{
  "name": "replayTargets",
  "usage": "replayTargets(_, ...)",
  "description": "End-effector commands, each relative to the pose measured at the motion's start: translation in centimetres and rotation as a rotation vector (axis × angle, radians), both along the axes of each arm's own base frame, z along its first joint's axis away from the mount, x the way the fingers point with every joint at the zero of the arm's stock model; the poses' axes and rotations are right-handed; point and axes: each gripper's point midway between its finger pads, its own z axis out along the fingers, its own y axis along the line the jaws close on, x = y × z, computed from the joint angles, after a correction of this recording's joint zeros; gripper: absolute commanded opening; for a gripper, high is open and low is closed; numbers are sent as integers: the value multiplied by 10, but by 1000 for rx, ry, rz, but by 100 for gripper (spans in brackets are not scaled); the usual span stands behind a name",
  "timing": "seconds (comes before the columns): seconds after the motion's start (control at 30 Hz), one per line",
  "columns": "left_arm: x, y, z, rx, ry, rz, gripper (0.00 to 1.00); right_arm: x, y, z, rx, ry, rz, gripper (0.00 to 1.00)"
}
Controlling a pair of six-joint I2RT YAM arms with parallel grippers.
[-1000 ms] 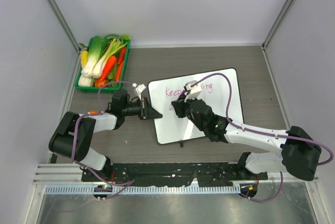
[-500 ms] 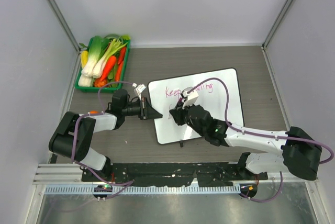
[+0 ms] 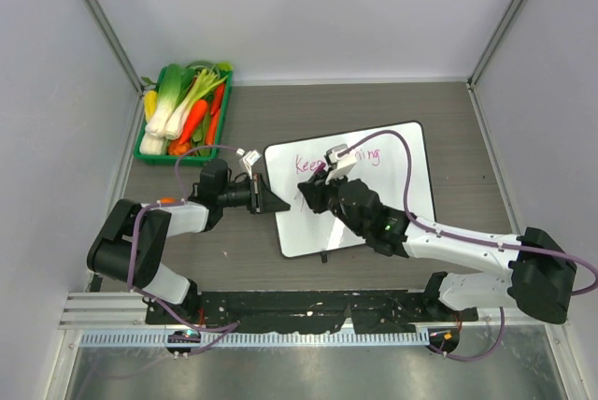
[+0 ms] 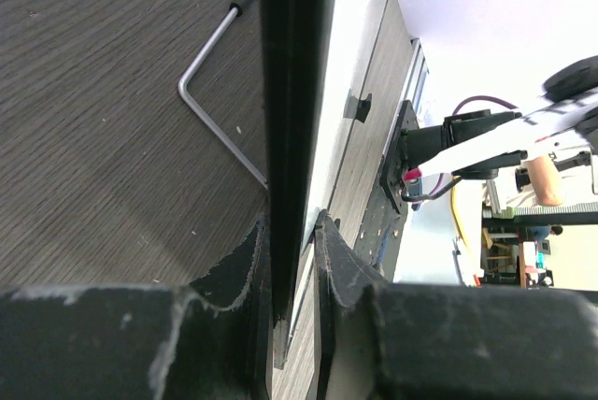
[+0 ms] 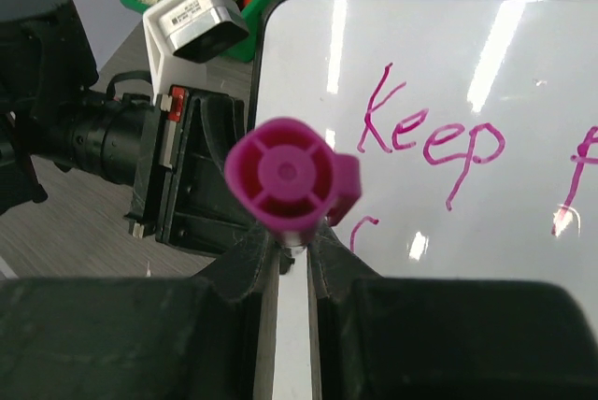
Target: Write a sentence on the whiteboard
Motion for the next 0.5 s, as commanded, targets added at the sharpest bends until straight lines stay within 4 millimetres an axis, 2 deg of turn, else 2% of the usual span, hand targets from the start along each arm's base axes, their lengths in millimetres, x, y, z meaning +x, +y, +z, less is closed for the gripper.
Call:
replayTargets(0.0, 5, 14, -48, 183, 29, 98, 0, 16, 9, 30, 47, -70, -48, 1)
replayTargets(0.47, 5, 14, -48, 183, 29, 97, 0, 21, -3, -1, -52, -45, -98, 1)
